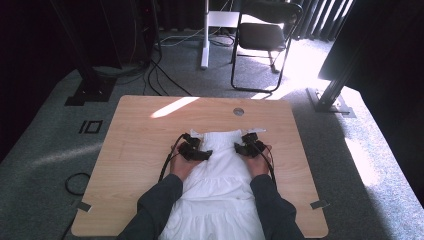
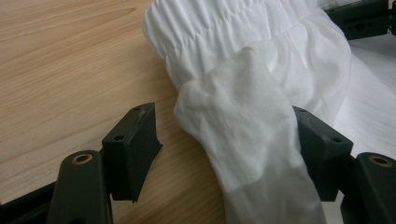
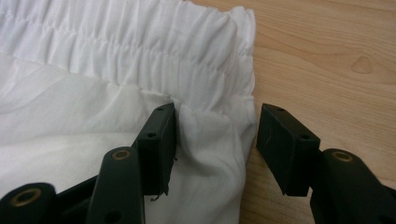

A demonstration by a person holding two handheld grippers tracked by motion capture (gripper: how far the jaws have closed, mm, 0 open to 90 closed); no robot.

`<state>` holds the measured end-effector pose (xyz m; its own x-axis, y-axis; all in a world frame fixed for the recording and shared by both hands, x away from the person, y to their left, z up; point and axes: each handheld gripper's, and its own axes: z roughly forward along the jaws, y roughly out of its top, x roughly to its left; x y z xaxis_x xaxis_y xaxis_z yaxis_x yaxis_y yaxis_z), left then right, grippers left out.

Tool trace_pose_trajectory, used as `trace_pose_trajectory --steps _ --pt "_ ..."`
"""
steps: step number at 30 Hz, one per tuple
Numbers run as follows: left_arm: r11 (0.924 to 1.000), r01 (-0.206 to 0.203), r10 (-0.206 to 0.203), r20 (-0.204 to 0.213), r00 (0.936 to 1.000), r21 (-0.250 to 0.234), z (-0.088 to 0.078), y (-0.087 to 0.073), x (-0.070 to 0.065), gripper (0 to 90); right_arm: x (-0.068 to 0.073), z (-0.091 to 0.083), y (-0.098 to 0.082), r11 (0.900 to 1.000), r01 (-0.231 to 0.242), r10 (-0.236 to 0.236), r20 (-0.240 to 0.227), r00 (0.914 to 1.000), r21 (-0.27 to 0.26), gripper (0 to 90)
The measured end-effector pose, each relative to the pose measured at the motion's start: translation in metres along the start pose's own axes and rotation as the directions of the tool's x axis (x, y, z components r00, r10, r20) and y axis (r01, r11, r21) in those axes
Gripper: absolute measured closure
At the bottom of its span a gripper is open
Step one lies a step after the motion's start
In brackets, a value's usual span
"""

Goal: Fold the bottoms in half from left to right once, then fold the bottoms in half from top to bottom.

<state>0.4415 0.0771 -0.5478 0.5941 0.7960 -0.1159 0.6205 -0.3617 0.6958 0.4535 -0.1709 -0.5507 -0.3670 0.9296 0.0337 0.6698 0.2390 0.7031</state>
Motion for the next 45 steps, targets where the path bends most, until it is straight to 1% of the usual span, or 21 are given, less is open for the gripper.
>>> trace_pose_trajectory --steps 6,9,13,16,18,19,20,22,24,27,30,32,34,35,36,37,38,39,41,43,45 --pt "0.9979 -0.061 0.062 -0.051 0.9968 0.022 0.004 0.004 -0.005 32.6 0.000 0.000 0.000 1.000 -0.001 0.001 0.002 1.0000 -0.001 47.4" --pt "0.9974 -0.065 0.066 -0.064 0.9958 0.032 0.005 0.006 -0.007 35.4 0.002 -0.001 0.000 1.000 0.007 -0.007 -0.009 0.9999 0.002 57.5" --pt "0.9980 -0.049 0.051 -0.050 0.9975 0.040 0.005 0.009 -0.009 50.9 0.005 -0.003 0.001 1.000 -0.002 0.003 -0.020 0.9998 0.021 71.3" --pt "0.9980 -0.036 0.037 -0.025 0.9990 0.052 0.005 0.010 -0.012 67.5 0.005 -0.004 0.001 1.000 -0.016 0.017 -0.025 0.9995 0.026 79.5" --pt "0.9980 -0.011 0.010 0.004 0.9999 0.062 0.005 0.011 -0.010 77.2 0.006 -0.004 0.001 0.999 -0.023 0.024 -0.033 0.9992 0.030 83.0" --pt "0.9977 -0.013 0.013 0.008 0.9999 0.067 0.005 0.012 -0.008 80.9 0.006 -0.005 0.001 0.999 -0.024 0.025 -0.037 0.9990 0.033 83.7" --pt "0.9974 -0.013 0.011 0.019 0.9997 0.071 0.005 0.013 -0.007 82.5 0.006 -0.005 0.001 0.999 -0.018 0.019 -0.039 0.9991 0.034 84.1" --pt "0.9966 -0.014 0.012 0.022 0.9997 0.082 0.005 0.015 -0.003 84.1 0.004 -0.004 0.002 0.999 -0.025 0.026 -0.046 0.9986 0.035 84.3" --pt "0.9963 -0.030 0.028 0.015 0.9995 0.081 0.004 0.022 0.001 84.8 0.003 -0.003 0.006 0.999 -0.014 0.016 -0.046 0.9988 0.036 84.5" --pt "0.9985 -0.035 0.035 0.001 0.9994 0.043 -0.006 0.038 0.008 85.7 0.003 -0.009 0.019 1.000 0.018 -0.018 -0.037 0.9992 0.000 84.5" --pt "0.9983 -0.052 0.052 -0.022 0.9984 -0.026 -0.023 0.061 0.013 85.7 0.001 -0.024 0.041 0.997 0.019 -0.022 -0.040 0.9989 -0.069 84.5" --pt "0.9951 -0.063 0.061 -0.030 0.9977 -0.076 -0.038 0.079 0.014 85.7 -0.001 -0.035 0.054 0.994 0.013 -0.018 -0.041 0.9990 -0.106 84.5" --pt "0.9862 -0.078 0.073 -0.039 0.9965 -0.146 -0.057 0.099 0.013 85.7 -0.001 -0.049 0.071 0.987 0.018 -0.023 -0.031 0.9992 -0.159 84.5" --pt "0.9818 -0.092 0.085 -0.047 0.9953 -0.166 -0.063 0.105 0.012 85.7 -0.002 -0.060 0.080 0.979 0.016 -0.022 -0.028 0.9994 -0.205 84.5" --pt "0.9740 -0.111 0.103 -0.053 0.9933 -0.197 -0.074 0.114 0.011 85.7 -0.003 -0.067 0.086 0.972 0.014 -0.022 -0.030 0.9993 -0.235 84.4" --pt "0.9692 -0.112 0.103 -0.049 0.9934 -0.220 -0.079 0.118 0.010 85.6 -0.003 -0.078 0.094 0.960 0.019 -0.027 -0.024 0.9994 -0.280 84.4" --pt "0.9653 -0.117 0.109 -0.046 0.9930 -0.234 -0.086 0.123 0.010 85.6 -0.003 -0.083 0.098 0.954 0.024 -0.032 -0.021 0.9993 -0.298 84.4" --pt "0.9644 -0.117 0.110 -0.042 0.9930 -0.237 -0.089 0.125 0.010 85.5 -0.002 -0.090 0.104 0.950 0.033 -0.042 -0.020 0.9989 -0.311 84.3" --pt "0.9633 -0.120 0.116 -0.031 0.9927 -0.240 -0.095 0.125 0.009 85.4 0.000 -0.097 0.107 0.946 0.052 -0.059 -0.013 0.9982 -0.319 84.4" --pt "0.9655 -0.123 0.123 -0.014 0.9923 -0.230 -0.099 0.119 0.007 85.2 0.002 -0.103 0.102 0.948 0.050 -0.065 -0.038 0.9972 -0.313 84.3" --pt "0.9636 -0.125 0.134 0.022 0.9907 -0.236 -0.105 0.107 0.004 85.1 0.005 -0.107 0.093 0.948 0.065 -0.083 -0.046 0.9955 -0.313 84.3"
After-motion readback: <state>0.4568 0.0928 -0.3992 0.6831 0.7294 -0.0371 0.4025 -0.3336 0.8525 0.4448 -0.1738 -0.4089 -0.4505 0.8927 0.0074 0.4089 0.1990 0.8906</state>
